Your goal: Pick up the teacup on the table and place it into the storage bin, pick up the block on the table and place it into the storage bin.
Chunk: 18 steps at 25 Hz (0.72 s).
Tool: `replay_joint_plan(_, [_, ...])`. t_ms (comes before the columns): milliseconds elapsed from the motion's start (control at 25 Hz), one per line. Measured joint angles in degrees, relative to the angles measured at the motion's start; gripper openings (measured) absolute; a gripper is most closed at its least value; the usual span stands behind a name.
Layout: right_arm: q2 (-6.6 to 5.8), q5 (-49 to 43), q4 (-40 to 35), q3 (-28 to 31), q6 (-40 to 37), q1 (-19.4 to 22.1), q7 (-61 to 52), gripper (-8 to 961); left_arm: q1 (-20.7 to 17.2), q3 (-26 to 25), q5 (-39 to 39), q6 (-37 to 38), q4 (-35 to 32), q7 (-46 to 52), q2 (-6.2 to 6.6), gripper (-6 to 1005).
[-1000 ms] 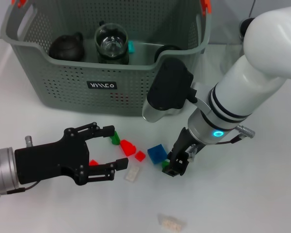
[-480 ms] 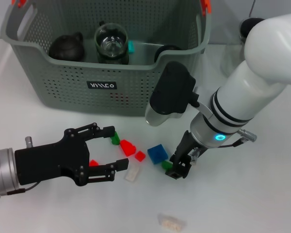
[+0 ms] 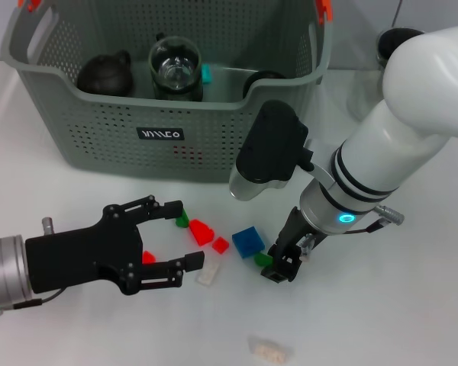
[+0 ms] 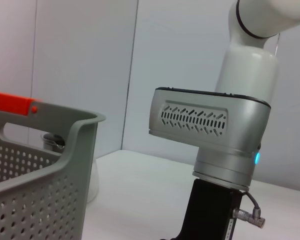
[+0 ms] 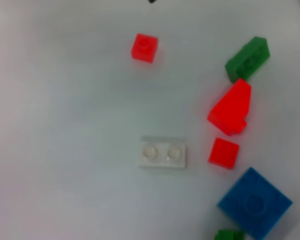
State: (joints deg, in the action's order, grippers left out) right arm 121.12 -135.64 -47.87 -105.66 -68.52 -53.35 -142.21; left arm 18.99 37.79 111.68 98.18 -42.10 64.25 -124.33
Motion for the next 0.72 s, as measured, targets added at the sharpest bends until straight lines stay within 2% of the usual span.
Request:
replay_joint_plan(200, [0.0,0.02,0.17,-0.4,0.58,0.01,-0.21,341,0.04,0.0,0.0,-0.05,0.09,0.0,0.05,844])
replay_joint_plan(400, [-0.01,0.05,0.14,-0.9,0.77,0.01,-0.42,274,-0.03,0.0,-0.05,-0.03,0.09,0.0,0.05,844])
replay_joint_plan(720, [-0.07,0.07,-1.32,-1.37,0.05,0.37,-0.64,220,-0.01,0.0,-0.06,0.06,0.09,0.0,0.05,844])
